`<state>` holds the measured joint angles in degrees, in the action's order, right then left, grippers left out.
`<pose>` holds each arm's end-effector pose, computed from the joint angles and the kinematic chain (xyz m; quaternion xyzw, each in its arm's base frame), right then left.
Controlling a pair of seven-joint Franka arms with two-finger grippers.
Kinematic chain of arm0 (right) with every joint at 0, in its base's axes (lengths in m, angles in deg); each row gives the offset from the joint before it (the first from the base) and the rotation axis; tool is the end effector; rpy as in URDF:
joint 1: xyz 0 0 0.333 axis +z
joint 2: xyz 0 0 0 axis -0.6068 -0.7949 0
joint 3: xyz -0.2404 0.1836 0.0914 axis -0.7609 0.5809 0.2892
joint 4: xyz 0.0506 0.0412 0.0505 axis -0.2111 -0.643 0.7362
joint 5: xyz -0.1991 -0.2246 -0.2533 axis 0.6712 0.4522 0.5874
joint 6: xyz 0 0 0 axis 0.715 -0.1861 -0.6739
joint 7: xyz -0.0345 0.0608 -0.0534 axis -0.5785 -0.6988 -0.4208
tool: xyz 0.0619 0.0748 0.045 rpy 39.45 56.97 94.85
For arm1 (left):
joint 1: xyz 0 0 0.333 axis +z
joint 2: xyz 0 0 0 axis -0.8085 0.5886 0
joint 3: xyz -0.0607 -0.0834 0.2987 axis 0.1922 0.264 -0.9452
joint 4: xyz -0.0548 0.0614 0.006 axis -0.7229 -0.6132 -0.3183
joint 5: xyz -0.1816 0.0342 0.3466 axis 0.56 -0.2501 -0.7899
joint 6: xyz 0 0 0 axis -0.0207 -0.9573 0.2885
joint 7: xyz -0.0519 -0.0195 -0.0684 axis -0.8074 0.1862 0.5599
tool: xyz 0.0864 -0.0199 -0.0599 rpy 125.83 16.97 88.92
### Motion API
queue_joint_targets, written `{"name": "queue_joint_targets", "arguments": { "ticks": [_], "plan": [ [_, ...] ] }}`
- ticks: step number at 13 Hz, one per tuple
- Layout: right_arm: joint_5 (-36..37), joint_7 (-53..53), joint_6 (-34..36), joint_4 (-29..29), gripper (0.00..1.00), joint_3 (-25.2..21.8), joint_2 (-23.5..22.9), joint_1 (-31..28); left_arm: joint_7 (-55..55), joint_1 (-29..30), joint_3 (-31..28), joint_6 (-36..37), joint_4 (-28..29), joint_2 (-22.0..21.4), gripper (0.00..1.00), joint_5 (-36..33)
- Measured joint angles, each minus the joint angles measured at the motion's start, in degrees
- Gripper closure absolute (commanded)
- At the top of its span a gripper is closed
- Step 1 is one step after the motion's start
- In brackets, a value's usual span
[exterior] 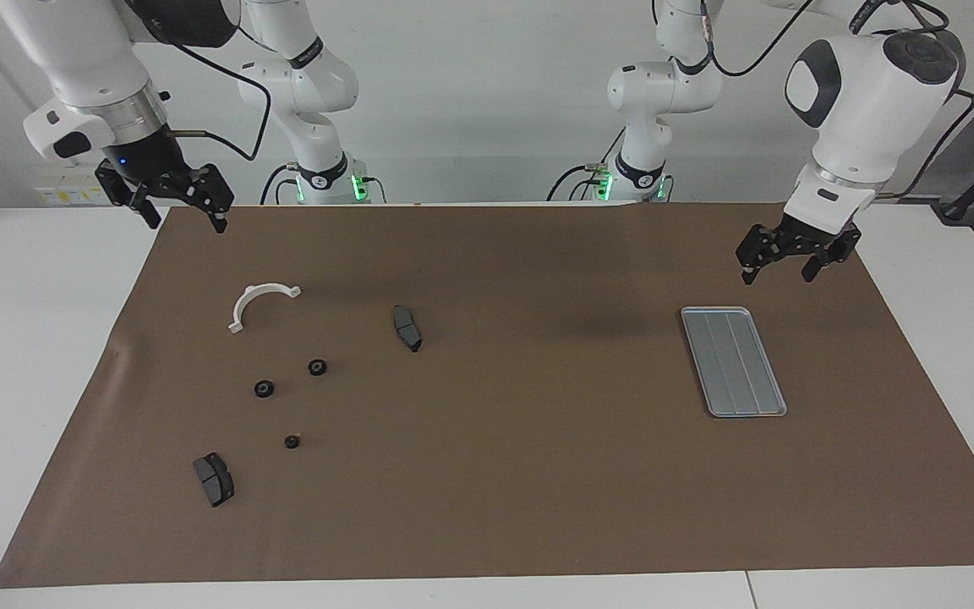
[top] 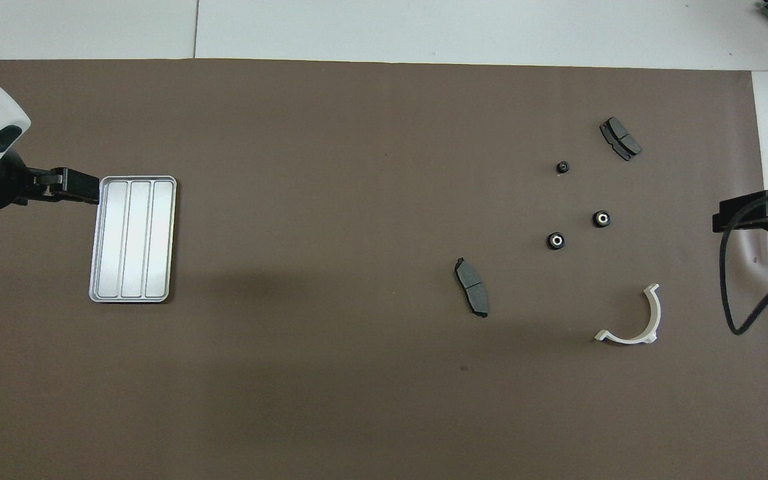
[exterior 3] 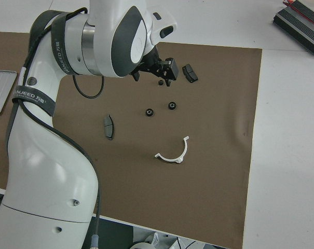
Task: Place bearing gear from tray to pile
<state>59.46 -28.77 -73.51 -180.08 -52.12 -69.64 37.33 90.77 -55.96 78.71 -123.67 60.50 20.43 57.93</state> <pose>0.5366 -0.0204 0.6228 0.9990 -0.0444 0.0038 0.0103 0.5769 -0.0345 0.5620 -0.9990 0.0253 -0.0355 0.0101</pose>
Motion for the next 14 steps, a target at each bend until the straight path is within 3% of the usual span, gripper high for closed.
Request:
{"name": "queue_joint_targets", "arguments": {
  "ticks": [5,14],
  "plan": [
    [-0.07,0.0,0.01,-0.16,0.0,-4.17,-0.18,2.67,0.0,0.01,-0.04,0.12,0.0,-0.17,0.0,0.0],
    [-0.06,0.29,1.54,-0.16,0.0,-4.16,-0.17,4.03,-2.25,0.07,-0.57,2.85,0.0,-1.33,0.0,2.27]
  ]
}}
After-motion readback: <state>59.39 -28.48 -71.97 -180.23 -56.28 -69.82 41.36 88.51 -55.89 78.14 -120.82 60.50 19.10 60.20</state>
